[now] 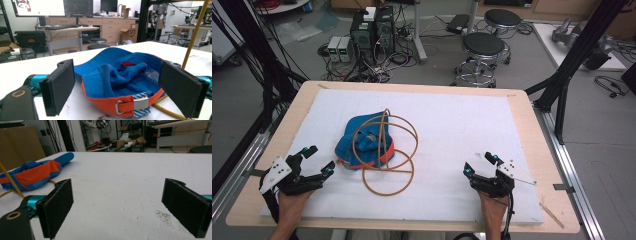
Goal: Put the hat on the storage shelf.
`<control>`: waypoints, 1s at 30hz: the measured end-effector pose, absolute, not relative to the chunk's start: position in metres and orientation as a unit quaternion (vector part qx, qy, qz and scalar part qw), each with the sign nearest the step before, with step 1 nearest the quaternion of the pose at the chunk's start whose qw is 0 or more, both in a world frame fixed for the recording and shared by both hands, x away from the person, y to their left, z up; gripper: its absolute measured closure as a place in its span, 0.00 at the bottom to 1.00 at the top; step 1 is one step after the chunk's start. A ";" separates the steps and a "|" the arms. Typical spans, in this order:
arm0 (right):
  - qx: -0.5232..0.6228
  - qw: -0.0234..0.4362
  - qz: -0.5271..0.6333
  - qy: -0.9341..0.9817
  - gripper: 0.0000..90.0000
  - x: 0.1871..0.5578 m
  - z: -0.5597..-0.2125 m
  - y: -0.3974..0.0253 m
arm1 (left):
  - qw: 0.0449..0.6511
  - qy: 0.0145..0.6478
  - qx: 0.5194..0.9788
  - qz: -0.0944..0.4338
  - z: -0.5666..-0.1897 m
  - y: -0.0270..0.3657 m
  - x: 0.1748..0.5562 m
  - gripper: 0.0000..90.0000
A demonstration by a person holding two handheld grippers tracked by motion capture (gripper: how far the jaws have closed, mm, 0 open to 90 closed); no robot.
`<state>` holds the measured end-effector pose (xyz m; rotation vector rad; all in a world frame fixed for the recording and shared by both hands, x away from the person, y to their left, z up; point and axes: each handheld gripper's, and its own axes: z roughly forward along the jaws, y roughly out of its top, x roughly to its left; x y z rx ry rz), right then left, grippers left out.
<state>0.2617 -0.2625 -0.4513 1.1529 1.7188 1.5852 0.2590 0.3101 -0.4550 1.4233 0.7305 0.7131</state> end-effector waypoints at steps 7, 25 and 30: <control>0.428 0.262 0.588 0.635 0.10 0.262 -0.451 -0.263 | 0.629 0.326 0.648 0.280 -0.448 0.311 0.266 0.15; 0.424 0.264 0.588 0.637 0.10 0.261 -0.451 -0.262 | 0.582 0.250 0.746 0.205 -0.383 0.310 0.289 0.15; 0.423 0.262 0.588 0.637 0.10 0.262 -0.451 -0.263 | 0.560 0.226 0.777 0.179 -0.374 0.302 0.297 0.15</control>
